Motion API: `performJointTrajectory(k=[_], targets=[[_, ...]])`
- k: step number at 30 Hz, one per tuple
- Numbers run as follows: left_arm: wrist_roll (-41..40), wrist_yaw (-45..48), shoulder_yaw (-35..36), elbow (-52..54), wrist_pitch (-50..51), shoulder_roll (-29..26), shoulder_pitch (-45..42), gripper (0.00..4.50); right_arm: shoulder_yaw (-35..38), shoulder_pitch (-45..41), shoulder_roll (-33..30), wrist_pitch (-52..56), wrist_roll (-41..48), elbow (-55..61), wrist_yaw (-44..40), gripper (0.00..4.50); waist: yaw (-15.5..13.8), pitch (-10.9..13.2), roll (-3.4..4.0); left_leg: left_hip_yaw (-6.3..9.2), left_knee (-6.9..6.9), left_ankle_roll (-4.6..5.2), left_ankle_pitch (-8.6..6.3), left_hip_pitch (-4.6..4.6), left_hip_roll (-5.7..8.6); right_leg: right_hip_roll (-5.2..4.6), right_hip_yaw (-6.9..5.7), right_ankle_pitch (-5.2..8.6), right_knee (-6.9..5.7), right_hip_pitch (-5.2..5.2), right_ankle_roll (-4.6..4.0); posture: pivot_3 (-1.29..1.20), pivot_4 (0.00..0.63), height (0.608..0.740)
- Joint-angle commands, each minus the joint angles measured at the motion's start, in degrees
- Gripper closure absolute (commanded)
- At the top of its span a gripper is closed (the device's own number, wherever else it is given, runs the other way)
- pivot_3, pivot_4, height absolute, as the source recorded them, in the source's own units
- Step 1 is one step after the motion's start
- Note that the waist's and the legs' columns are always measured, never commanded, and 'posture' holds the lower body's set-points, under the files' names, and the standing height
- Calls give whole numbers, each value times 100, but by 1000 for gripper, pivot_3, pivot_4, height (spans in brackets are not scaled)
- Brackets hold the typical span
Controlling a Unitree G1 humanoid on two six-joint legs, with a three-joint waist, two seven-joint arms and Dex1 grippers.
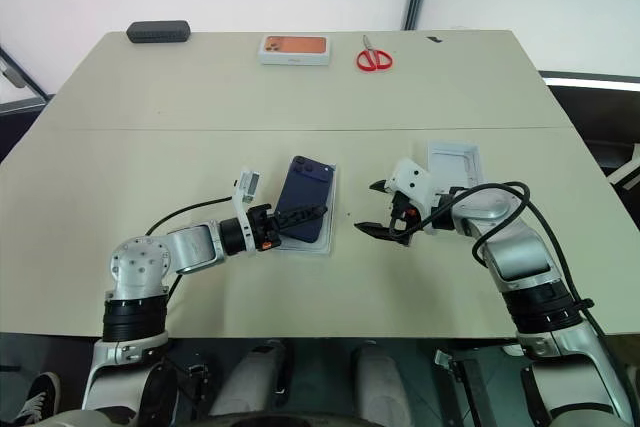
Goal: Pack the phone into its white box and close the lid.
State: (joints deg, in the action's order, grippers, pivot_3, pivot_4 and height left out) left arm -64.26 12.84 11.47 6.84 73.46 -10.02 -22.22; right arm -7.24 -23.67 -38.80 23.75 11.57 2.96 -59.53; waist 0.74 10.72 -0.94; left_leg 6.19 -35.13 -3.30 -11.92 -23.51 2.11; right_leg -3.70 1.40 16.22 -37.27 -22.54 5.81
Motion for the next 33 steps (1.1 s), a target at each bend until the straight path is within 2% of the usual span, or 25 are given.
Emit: performJointTrajectory(k=[1,6,15,29,33], targets=[[-166,65,-43,333,61,-88,-156,352,7,-143,23,-121,23,6,-15,0,-5,0,-1,0,0,0,0,0,0,-1,0,0,0,1,0,0,150,740],[-350,269,-189,659,394,-418,-175,352,-84,-249,56,-232,-25,-136,-23,0,8,1,-1,0,0,0,0,-1,1,-1,1,0,0,-1,0,0,150,740],[32,91,96,265,103,-747,-284,352,-157,-228,105,-322,-50,-162,36,0,-6,0,0,1,0,0,0,0,1,-2,0,0,1,1,0,0,150,740],[-89,453,-20,764,341,-1460,-337,352,-202,-252,151,-370,-119,-147,59,0,1,1,0,1,0,0,0,0,0,-3,1,0,1,0,0,0,150,740],[206,350,45,723,105,-1535,-347,352,-221,-309,186,-382,-146,-184,71,0,-1,1,0,2,0,0,0,0,0,-4,1,0,1,1,0,0,150,740]])
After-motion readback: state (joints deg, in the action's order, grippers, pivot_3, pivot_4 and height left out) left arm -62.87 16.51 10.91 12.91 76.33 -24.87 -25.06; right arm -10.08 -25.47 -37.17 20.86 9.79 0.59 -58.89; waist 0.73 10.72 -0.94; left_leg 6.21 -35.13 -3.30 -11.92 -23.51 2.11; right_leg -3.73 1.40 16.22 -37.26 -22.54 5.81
